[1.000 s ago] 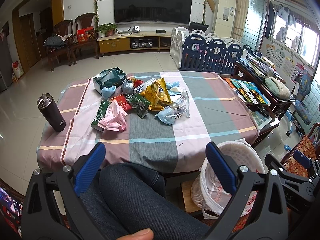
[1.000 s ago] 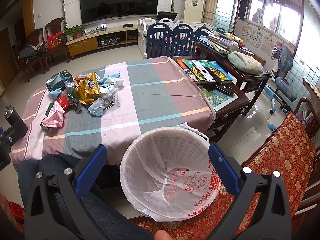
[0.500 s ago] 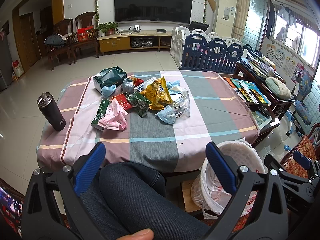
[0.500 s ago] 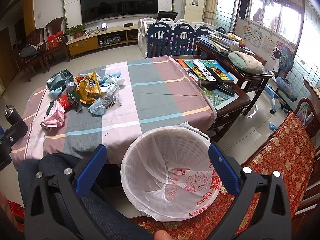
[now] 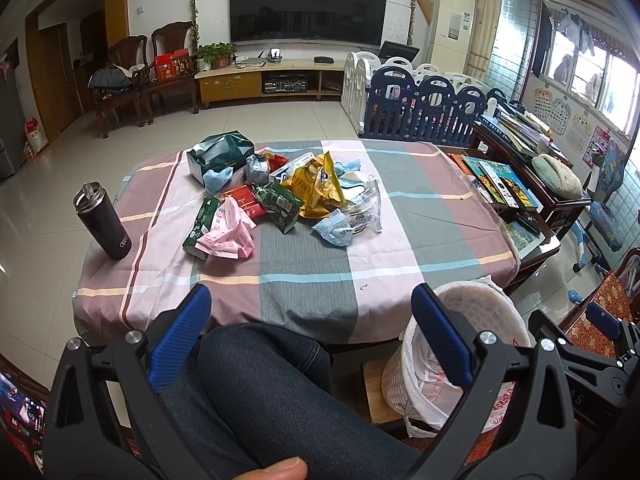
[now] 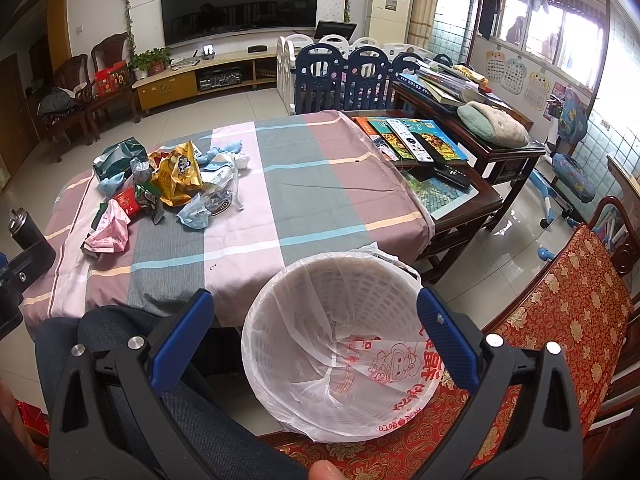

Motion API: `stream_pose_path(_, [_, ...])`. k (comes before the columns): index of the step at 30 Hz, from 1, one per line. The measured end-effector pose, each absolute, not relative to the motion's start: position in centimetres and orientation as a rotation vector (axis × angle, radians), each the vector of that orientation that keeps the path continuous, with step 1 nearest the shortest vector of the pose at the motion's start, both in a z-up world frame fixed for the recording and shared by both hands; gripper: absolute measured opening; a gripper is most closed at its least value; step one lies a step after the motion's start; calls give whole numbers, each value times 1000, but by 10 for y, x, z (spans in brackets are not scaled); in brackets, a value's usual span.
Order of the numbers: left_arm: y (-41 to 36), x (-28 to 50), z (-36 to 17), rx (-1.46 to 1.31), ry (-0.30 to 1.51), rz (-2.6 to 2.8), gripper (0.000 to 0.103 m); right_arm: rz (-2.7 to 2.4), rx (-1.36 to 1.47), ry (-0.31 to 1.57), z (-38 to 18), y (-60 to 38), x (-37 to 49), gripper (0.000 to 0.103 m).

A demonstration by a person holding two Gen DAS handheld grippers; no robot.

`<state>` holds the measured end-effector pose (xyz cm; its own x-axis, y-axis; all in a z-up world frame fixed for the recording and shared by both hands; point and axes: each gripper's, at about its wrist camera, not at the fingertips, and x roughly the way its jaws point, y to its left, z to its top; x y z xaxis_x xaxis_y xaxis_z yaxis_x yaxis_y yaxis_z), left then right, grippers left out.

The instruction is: Collect trash

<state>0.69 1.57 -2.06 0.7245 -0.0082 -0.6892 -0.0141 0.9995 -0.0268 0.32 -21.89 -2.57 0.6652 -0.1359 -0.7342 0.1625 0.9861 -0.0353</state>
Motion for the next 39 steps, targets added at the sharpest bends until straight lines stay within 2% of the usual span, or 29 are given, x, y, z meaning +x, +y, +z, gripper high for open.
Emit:
stream_pose_path(17, [19, 9, -23, -50, 769, 4, 100, -172, 23, 805, -25, -216, 3, 100])
stream_pose_path(20, [26, 6, -22, -99, 736, 4, 100, -210, 43, 702, -7, -222, 1, 100])
stream_pose_path(25, [46, 13, -22, -172, 668, 63, 100, -246, 56, 407, 19, -220, -6, 100])
stream_pose_path(30, [70, 29, -31, -210, 697, 140, 100, -52, -15, 602, -21, -188, 53, 100])
stream_pose_path(33, [84, 34, -39, -248, 705, 168, 100, -42, -63, 607, -43, -161, 64, 100])
stream_pose_path(35, [92, 39, -46, -259, 715, 188, 100, 10, -64, 642, -53, -144, 77, 92])
stream_pose_path(37, [98, 47, -55, -261, 736, 211, 100, 54, -60, 681, -59, -127, 90, 67])
stream_pose_path(39, [106, 55, -67, -260, 766, 227, 100, 88, -23, 710, -61, -118, 105, 59])
